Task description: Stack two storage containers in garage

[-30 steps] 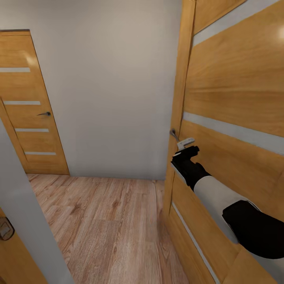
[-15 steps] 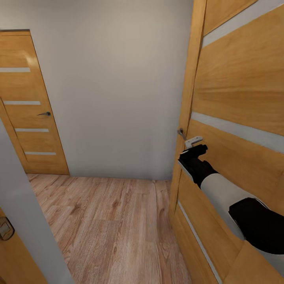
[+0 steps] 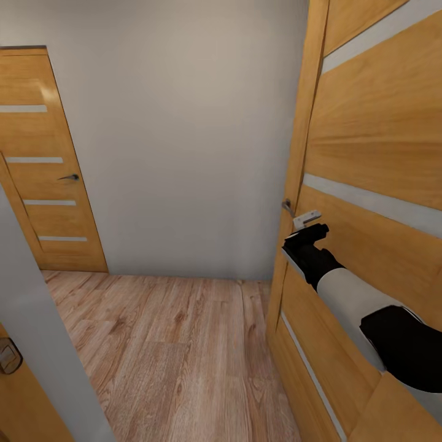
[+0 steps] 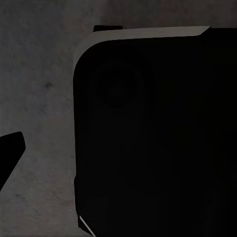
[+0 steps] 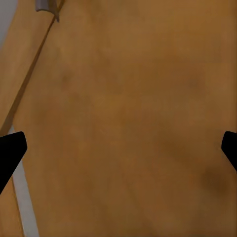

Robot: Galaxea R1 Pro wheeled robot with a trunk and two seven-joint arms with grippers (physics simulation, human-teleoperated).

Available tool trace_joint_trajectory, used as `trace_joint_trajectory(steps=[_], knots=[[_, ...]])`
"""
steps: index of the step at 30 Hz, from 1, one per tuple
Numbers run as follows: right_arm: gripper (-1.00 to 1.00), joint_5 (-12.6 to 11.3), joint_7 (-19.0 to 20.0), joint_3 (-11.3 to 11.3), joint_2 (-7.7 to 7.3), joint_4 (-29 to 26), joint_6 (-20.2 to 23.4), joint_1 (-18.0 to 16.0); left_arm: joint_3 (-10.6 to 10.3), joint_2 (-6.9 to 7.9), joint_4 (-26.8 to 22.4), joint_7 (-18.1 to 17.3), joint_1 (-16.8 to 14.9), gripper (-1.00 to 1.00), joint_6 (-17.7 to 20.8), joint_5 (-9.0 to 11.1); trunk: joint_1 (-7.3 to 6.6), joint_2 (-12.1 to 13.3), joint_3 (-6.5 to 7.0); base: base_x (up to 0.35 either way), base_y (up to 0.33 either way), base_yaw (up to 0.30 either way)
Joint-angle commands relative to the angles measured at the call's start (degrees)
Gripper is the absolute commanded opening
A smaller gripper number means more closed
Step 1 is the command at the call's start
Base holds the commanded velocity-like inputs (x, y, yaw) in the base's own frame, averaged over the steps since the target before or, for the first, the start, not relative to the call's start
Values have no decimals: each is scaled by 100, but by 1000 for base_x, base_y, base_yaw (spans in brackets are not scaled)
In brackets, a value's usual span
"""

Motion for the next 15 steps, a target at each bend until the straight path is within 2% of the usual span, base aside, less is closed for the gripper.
trace_joint_trajectory(steps=[1, 6, 15], knots=[[100, 53, -46, 21, -13, -4, 100, -6, 16, 0, -2, -7, 0, 100, -15, -4, 0, -3, -6, 0, 0, 0], [100, 53, -47, 21, -6, -4, 101, -6, 16, 0, -2, -4, 0, 100, -17, -6, 0, -3, -6, 0, 0, 0], [100, 60, -8, 12, 154, -96, 109, -6, 16, -7, -2, 0, 0, 100, -23, -6, 0, -3, -6, 0, 0, 0]])
